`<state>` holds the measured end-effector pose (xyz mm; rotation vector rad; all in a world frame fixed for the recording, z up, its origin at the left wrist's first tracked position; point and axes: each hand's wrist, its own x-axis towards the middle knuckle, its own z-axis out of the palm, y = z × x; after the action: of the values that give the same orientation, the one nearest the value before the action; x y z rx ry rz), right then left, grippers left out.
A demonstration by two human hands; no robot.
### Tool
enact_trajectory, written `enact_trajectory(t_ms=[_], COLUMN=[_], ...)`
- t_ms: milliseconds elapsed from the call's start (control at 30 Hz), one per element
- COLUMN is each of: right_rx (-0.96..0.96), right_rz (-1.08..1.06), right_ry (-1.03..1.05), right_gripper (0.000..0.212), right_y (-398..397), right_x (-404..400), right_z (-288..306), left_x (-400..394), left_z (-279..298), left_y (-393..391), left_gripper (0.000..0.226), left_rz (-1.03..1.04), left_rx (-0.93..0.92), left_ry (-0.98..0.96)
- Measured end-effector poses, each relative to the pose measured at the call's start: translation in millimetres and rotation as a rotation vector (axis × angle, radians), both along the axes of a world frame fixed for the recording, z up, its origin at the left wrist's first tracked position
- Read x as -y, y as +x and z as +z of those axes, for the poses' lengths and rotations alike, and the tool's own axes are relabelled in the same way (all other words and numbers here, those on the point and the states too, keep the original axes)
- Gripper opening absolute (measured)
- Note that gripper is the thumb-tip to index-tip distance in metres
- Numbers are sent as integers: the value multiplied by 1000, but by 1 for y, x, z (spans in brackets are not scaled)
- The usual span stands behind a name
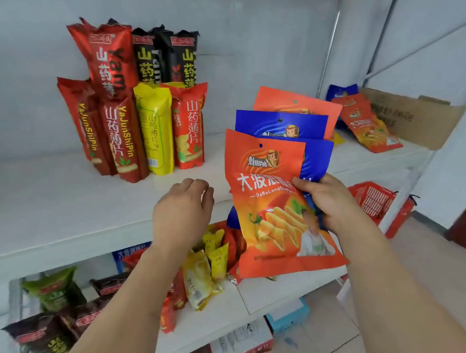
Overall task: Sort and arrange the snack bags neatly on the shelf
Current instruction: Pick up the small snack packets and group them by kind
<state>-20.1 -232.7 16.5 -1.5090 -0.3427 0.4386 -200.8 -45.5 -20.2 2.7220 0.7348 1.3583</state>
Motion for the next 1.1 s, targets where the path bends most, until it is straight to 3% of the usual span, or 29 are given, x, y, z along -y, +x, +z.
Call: enact_trajectory(t_ms=[333, 533, 700, 1100], right_rx=[-92, -70, -69, -22], right_rz=[-58, -110, -156, -92], right_ry=[13, 19, 49, 77], right_gripper=[15, 18, 25, 11], right_y=[133, 233, 320, 502], right_x=[73, 74, 73, 58], right_z=[-3, 5, 24, 43], left_x=[61, 54, 49, 45], left_z=[11, 21, 43, 66], left_y=[159, 271, 359, 518], left_gripper=[22, 33, 22, 32], left_rz=[-78, -131, -169, -137], left_rx=[20, 96, 104, 135], left_ry=[29, 62, 46, 79])
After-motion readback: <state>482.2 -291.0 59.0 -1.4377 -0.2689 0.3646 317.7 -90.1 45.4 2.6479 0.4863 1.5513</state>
